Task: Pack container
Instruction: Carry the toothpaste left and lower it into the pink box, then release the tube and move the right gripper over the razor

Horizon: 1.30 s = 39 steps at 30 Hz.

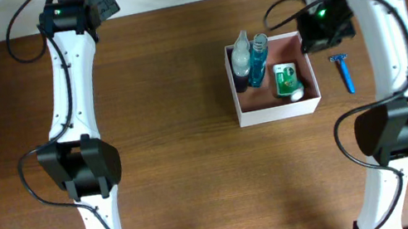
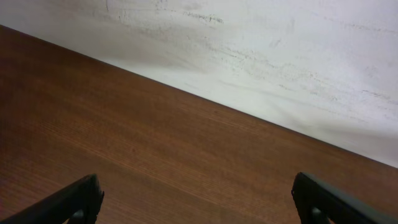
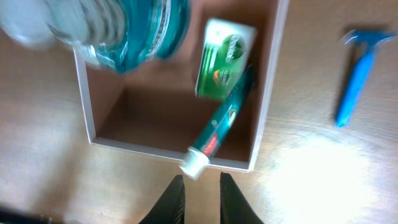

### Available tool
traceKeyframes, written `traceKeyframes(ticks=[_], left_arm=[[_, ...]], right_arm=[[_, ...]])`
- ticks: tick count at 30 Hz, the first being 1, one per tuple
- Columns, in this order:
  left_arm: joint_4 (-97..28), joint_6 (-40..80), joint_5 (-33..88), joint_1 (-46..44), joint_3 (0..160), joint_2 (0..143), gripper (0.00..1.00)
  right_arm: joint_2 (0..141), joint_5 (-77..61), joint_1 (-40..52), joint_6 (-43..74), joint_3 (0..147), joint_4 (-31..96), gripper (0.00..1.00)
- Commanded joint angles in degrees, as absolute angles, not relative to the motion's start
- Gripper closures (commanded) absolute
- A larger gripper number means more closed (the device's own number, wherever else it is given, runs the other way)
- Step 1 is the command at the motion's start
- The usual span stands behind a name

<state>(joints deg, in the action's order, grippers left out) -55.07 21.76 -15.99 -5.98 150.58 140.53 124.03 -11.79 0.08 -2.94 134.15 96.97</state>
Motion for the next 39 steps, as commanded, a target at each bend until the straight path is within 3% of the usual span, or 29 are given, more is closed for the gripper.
traceKeyframes(ticks=[1, 6, 13, 16, 17, 21, 23, 25, 34, 39], left_arm=[[-55.0, 22.28, -15.81, -5.85, 151.0, 140.81, 0.01], [-55.0, 22.28, -15.81, -5.85, 151.0, 140.79, 0.01], [-55.0, 22.28, -15.81, -5.85, 151.0, 140.79, 0.01], [-55.0, 22.28, -15.81, -5.96, 151.0, 140.79, 0.01], [-55.0, 22.28, -15.81, -5.96, 151.0, 140.79, 0.0], [-55.0, 22.28, -15.81, -5.93, 151.0, 140.81, 0.01], [-55.0, 22.28, -15.81, -5.96, 151.0, 140.81, 0.01], [-55.0, 22.28, -15.81, -5.96, 151.0, 140.79, 0.0], [-55.0, 22.28, -15.81, -5.96, 151.0, 140.79, 0.01], [-55.0, 22.28, -15.81, -5.96, 151.0, 140.79, 0.01]], right_arm=[[124.11, -13.13, 1.61, -2.5, 128.05, 96.16, 0.85], [124.09, -13.08, 1.04, -2.5, 126.23, 93.69, 0.84], [124.09, -9.21, -4.95, -2.48, 128.46, 93.65, 0.67], [124.09, -9.8, -11.66, -2.48, 131.35, 93.06, 0.07], [124.09, -10.7, -13.15, -2.46, 131.85, 92.68, 0.01], [124.14, -21.85, -19.35, -3.36, 132.07, 90.11, 0.01], [124.18, -23.83, -20.34, -9.43, 131.5, 89.3, 0.01], [124.46, -21.76, -20.12, -15.29, 131.13, 88.18, 0.01], [130.17, -10.13, -16.88, -13.8, 131.09, 82.35, 0.0], [134.89, -6.96, -16.01, -13.06, 131.09, 82.26, 0.06]])
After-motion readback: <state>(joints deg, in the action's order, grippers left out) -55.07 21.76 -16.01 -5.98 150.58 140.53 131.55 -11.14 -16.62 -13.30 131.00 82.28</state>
